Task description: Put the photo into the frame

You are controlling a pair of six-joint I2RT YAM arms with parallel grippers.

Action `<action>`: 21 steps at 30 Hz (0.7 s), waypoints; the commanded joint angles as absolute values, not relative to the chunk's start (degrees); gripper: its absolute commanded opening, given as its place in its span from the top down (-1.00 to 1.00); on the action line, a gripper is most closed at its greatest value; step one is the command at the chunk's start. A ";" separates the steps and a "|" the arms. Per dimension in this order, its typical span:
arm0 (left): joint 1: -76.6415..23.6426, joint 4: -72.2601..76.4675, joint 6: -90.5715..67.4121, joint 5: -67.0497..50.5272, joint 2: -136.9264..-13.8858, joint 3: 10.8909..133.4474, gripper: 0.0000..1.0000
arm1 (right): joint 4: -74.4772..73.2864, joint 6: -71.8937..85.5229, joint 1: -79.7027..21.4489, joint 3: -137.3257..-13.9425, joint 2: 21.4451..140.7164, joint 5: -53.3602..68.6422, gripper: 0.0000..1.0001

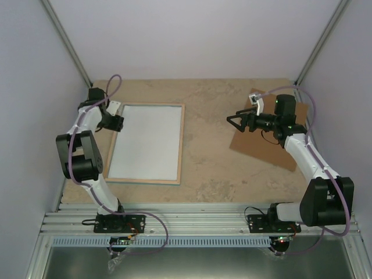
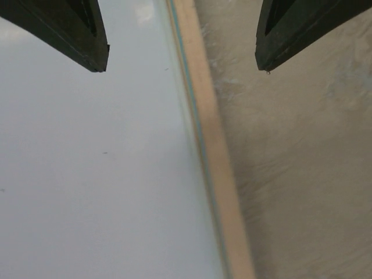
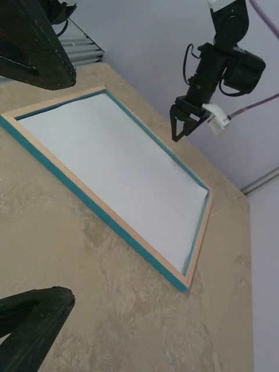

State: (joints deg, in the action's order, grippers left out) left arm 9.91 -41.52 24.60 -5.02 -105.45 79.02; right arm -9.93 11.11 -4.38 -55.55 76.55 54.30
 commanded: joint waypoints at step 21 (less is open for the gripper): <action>20.43 -45.82 26.97 -33.89 -109.25 69.11 -0.47 | -11.12 8.91 -5.08 -56.08 81.90 54.73 -0.87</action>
